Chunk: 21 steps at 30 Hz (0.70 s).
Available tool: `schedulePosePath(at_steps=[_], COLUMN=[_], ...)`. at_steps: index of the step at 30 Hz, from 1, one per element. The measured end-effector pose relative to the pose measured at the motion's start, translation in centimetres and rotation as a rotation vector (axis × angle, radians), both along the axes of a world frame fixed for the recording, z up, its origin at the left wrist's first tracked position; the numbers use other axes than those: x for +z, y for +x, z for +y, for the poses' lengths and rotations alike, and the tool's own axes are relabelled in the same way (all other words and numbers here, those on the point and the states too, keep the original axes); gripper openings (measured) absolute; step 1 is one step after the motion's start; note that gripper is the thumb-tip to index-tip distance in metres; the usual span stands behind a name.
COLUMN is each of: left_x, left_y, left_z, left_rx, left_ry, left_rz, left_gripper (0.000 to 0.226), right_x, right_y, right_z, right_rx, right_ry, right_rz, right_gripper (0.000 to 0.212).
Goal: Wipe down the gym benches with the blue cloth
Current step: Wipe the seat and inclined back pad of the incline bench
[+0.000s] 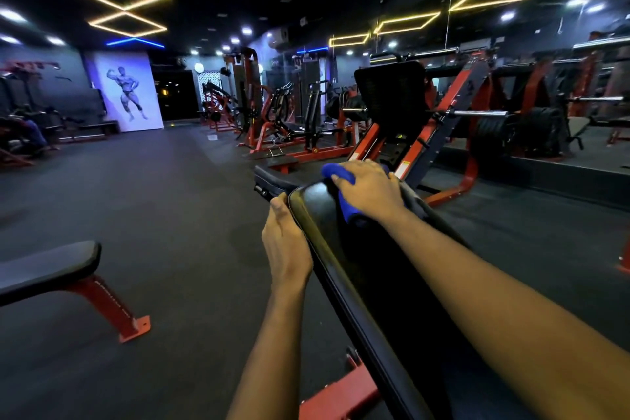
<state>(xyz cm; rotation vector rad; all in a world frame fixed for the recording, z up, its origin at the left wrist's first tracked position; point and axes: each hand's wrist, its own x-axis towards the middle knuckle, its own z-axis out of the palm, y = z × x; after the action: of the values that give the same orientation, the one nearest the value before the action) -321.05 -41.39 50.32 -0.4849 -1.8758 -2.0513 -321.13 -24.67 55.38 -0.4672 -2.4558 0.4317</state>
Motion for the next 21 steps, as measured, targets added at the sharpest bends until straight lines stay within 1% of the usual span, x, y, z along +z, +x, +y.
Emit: schedulePosePath(at_steps=[2, 4, 6, 8, 10, 12, 15, 18, 21], left_x=[0.3, 0.3, 0.3, 0.3, 0.4, 0.1, -0.3, 0.0, 0.3], left_y=[0.0, -0.1, -0.2, 0.1, 0.1, -0.6, -1.6, -1.9, -1.5], left_z=[0.9, 1.1, 0.6, -0.1, -0.3, 0.0, 0.0, -0.3, -0.4], left_rx=[-0.056, -0.070, -0.093, -0.111, -0.116, -0.091, -0.070, -0.102, -0.097], left_ry=[-0.060, -0.081, -0.117, -0.139, -0.147, -0.116, -0.131, -0.111, -0.076], left_rz=[-0.002, 0.024, 0.023, 0.014, 0.031, 0.022, 0.013, 0.002, -0.019], left_gripper=[0.058, 0.059, 0.053, 0.042, 0.041, 0.050, 0.059, 0.063, 0.080], right_x=[-0.1, -0.1, 0.1, -0.1, -0.7, -1.7, -3.4, -5.3, -6.2], right_y=[0.2, 0.6, 0.7, 1.0, 1.9, 3.4, 6.3, 9.5, 11.0], right_z=[2.7, 4.2, 4.0, 2.8, 1.1, -1.1, -4.2, -6.1, -6.7], right_rx=[-0.065, -0.133, -0.184, -0.158, -0.081, 0.021, 0.135, 0.185, 0.203], right_ry=[-0.057, -0.160, -0.180, -0.100, 0.020, 0.091, 0.147, 0.252, 0.260], right_rz=[0.028, 0.018, -0.004, -0.004, -0.004, -0.049, -0.072, -0.025, -0.034], right_gripper=[0.046, 0.043, 0.040, 0.040, 0.044, 0.048, 0.053, 0.063, 0.061])
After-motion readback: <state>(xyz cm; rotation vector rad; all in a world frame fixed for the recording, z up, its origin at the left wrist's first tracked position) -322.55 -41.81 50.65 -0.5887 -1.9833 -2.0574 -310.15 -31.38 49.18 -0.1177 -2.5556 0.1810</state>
